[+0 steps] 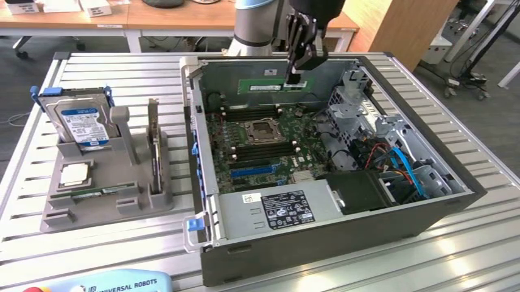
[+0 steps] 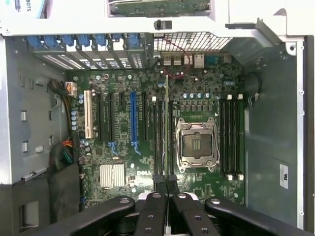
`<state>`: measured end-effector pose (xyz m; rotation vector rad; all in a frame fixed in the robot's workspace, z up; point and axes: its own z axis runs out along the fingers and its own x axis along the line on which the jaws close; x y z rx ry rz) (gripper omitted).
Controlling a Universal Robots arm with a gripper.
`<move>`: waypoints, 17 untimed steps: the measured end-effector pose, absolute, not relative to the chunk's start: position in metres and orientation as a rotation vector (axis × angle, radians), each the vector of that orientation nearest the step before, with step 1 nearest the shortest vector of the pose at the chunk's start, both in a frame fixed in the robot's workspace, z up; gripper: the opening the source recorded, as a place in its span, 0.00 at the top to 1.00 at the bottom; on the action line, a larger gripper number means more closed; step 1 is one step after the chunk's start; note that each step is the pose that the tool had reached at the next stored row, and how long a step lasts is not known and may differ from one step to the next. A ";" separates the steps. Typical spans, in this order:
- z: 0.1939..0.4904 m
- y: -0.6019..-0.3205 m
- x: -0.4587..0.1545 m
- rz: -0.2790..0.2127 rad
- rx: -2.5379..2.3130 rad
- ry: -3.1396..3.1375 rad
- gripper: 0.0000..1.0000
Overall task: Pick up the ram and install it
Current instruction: 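Pick up the ram and move it above insertion slot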
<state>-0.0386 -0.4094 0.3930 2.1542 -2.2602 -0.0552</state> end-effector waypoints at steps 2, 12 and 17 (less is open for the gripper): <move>0.390 -0.409 -0.039 -0.055 2.154 -2.261 0.89; 0.382 -0.409 -0.039 -0.055 2.153 -2.262 0.89; 0.381 -0.409 -0.033 -0.055 2.153 -2.262 0.89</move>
